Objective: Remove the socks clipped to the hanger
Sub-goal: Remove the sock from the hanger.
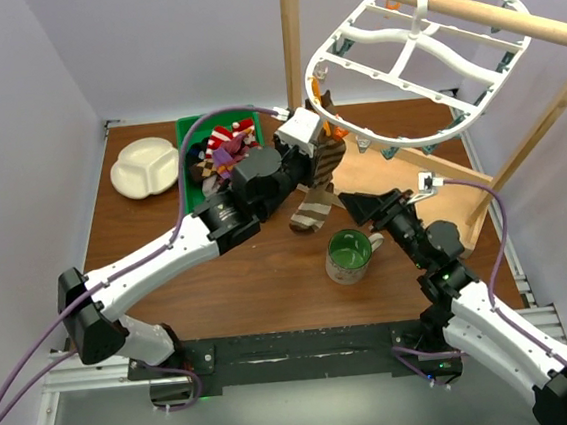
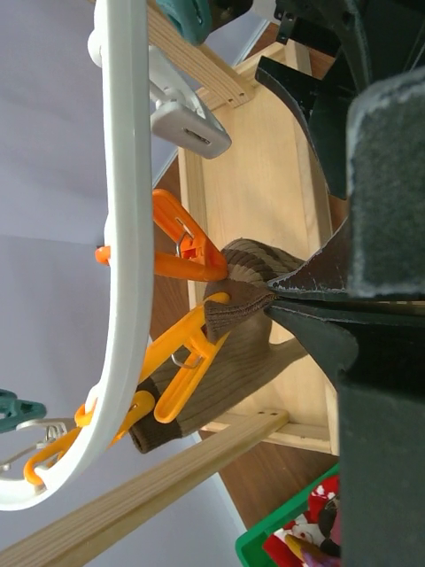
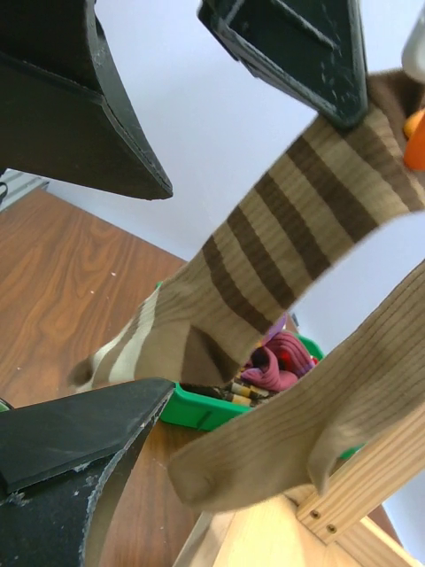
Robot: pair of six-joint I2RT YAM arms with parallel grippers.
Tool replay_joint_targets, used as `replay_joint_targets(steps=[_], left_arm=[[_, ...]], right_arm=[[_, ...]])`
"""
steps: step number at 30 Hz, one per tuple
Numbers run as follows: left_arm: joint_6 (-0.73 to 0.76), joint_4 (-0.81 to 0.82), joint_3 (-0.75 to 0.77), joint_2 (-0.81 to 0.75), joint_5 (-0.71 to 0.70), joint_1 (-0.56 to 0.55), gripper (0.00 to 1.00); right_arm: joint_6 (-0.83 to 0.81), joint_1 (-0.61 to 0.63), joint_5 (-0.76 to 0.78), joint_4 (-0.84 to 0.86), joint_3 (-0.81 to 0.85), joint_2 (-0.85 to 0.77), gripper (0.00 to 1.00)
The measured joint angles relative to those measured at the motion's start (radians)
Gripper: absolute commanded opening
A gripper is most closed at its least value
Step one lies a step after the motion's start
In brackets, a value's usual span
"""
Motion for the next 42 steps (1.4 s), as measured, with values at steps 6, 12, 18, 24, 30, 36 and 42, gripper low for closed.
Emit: replay_joint_targets(steps=[6, 12, 18, 24, 30, 36, 42], left_arm=[[-0.010, -0.054, 0.074, 0.065, -0.014, -0.020, 0.00], [-0.058, -0.090, 0.087, 0.099, -0.024, -0.029, 0.00], [-0.103, -0.105, 0.090, 0.102, -0.018, -0.028, 0.00], [-0.129, -0.109, 0.091, 0.105, -0.017, -0.028, 0.00], [-0.138, -0.108, 0.090, 0.105, -0.016, -0.028, 0.00], [-0.141, -0.106, 0.088, 0.105, -0.020, -0.028, 0.00], [-0.167, -0.068, 0.014, 0.084, -0.021, -0.013, 0.00]], right_arm=[[-0.001, 0.000, -0.001, 0.096, -0.042, -0.001, 0.89], [-0.013, 0.001, -0.026, 0.234, -0.037, 0.141, 0.91], [-0.040, 0.011, -0.025, 0.304, -0.006, 0.291, 0.92], [-0.050, 0.037, -0.021, 0.400, 0.040, 0.396, 0.93], [-0.054, 0.083, -0.010, 0.458, 0.083, 0.488, 0.85], [-0.044, 0.085, 0.032, 0.489, 0.092, 0.538, 0.38], [-0.020, 0.086, 0.058, 0.494, 0.097, 0.540, 0.00]])
